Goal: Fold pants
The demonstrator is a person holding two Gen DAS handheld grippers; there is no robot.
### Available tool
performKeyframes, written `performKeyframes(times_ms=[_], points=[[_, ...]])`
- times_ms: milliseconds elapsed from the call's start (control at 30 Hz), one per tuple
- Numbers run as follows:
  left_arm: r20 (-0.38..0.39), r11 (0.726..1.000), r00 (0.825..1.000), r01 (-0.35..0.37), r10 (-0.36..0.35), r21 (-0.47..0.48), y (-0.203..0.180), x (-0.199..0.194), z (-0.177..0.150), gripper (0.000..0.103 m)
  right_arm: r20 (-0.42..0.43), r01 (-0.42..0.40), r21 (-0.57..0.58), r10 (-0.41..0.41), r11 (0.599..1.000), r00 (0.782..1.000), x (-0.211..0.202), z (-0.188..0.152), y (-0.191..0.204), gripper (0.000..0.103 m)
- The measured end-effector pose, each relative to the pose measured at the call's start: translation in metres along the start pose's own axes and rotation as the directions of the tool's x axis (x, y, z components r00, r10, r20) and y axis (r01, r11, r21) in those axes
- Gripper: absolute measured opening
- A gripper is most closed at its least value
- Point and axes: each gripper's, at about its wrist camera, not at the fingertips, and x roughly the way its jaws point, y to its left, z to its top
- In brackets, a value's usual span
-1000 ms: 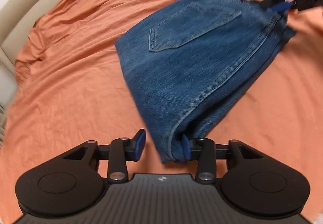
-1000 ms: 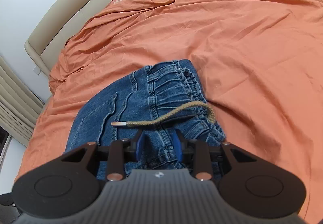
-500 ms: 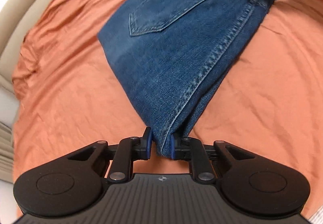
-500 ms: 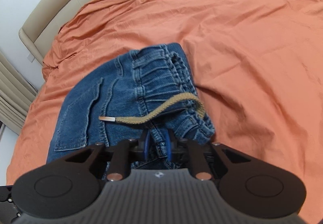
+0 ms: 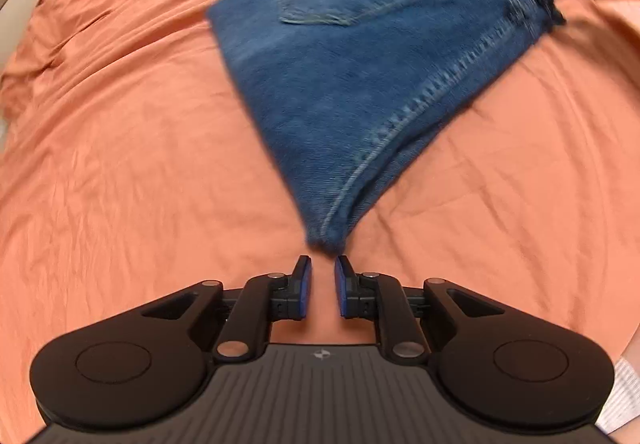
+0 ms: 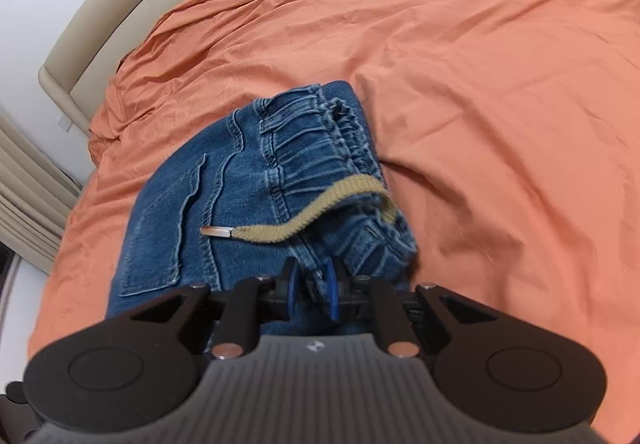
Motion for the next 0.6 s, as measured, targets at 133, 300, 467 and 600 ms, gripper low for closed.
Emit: performKeyframes(times_ms=[133, 300, 467, 600], points=[[0.14, 0.991, 0.99, 0.043, -0.024, -0.128, 0.02, -0.031, 0.004, 0.021, 0.009, 0.032, 0.002, -0.032, 0.999, 0.999, -0.022, -0.004, 0.002, 0.032], [0.269, 0.939, 0.963, 0.107, -0.017, -0.325, 0.046, -0.044, 0.027, 0.022, 0.06, -0.005, 0.06, 0.002, 0.998, 0.998, -0.045, -0.003, 0.002, 0.039], [0.284, 0.903, 0.957, 0.079, 0.05, -0.423, 0.049, -0.036, 0.054, 0.028, 0.12, -0.002, 0.032, -0.002, 0.999, 0.993, -0.054, 0.0, 0.017, 0.054], [0.296, 0.901, 0.951, 0.056, 0.082, -0.429, 0.04, -0.033, 0.07, 0.03, 0.21, 0.047, -0.116, -0.022, 0.992, 0.977, -0.053, 0.0, 0.045, 0.052]])
